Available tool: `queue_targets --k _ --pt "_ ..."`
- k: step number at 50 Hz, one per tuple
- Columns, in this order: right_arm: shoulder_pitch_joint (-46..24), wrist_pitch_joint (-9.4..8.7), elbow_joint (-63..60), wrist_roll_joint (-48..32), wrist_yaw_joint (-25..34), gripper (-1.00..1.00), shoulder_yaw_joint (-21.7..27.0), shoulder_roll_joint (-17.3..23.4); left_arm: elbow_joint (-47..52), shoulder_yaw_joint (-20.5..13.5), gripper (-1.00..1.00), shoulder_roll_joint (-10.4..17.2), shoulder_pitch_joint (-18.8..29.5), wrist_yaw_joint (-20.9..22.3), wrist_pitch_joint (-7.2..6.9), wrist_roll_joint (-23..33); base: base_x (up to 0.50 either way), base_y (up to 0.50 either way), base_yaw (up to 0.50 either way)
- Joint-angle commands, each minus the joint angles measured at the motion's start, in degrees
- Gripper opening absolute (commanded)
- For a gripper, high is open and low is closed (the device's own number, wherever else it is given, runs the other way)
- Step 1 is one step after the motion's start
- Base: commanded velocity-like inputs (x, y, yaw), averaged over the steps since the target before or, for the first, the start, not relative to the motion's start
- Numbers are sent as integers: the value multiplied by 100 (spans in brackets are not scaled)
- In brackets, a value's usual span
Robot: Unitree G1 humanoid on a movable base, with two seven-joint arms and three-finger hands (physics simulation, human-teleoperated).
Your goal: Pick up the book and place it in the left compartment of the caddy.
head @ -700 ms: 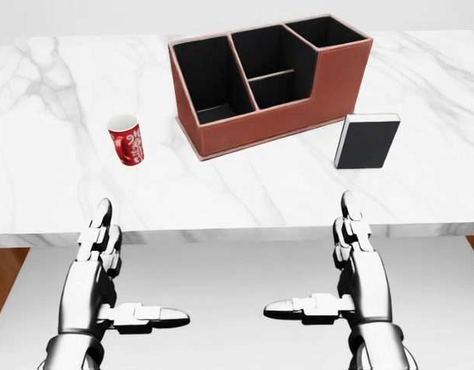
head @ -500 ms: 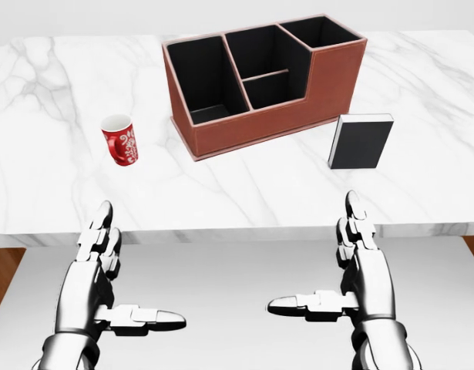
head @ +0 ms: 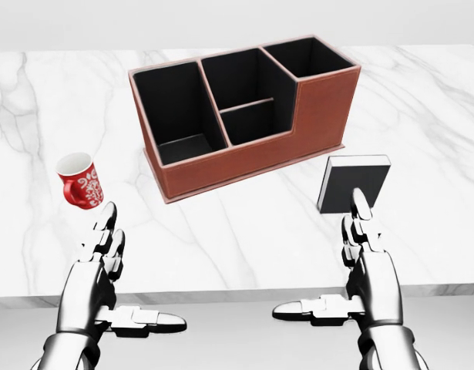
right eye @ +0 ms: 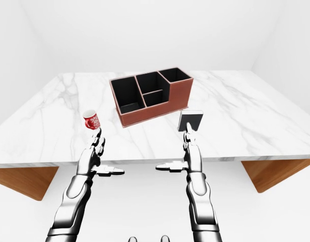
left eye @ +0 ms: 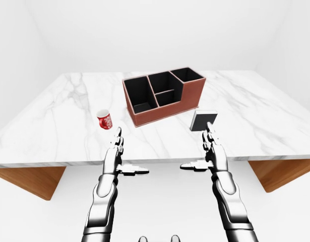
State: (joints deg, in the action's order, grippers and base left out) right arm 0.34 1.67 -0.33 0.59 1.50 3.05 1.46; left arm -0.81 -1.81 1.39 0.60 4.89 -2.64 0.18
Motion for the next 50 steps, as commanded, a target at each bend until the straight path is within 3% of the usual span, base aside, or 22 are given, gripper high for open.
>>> queue_targets --k 1,6,13,26,36,39,41,44,48,49,50 --pt "-61 109 145 -219 -141 100 -3 3 -71 -21 100 9 38 -14 40 6 50 0 0" --pt "-128 148 307 -306 -194 100 -31 5 -113 3 100 5 30 -32 107 50 50 0 0" --pt "-209 181 458 -483 -352 100 -48 12 -27 -5 100 8 4 -14 42 33 50 1 0" --pt "-227 333 636 -546 -355 100 -64 24 -109 1 100 4 27 -39 77 68 50 15 0" --pt "-360 333 909 -542 -416 100 -48 11 -221 -7 100 18 82 -42 127 91 50 18 0" --pt "-503 246 1152 -809 -632 100 -74 57 -228 -52 100 40 136 -58 85 77 50 18 0" --pt "-543 292 1471 -706 -581 100 9 107 -308 -115 100 65 214 -81 87 44 20 10 0" --pt "-526 121 1481 -722 -522 100 149 258 -642 -170 100 98 400 -138 176 24 0 0 0" --pt "-470 -667 740 -1011 -390 100 313 469 -985 -184 100 148 559 -201 262 65 0 0 0" --pt "-474 -667 603 -1068 -317 100 348 498 -953 -207 100 165 571 -177 194 30 0 0 0" --pt "-529 -667 428 -1140 -74 100 368 593 -741 -290 100 210 570 -112 -40 -96 0 0 0"
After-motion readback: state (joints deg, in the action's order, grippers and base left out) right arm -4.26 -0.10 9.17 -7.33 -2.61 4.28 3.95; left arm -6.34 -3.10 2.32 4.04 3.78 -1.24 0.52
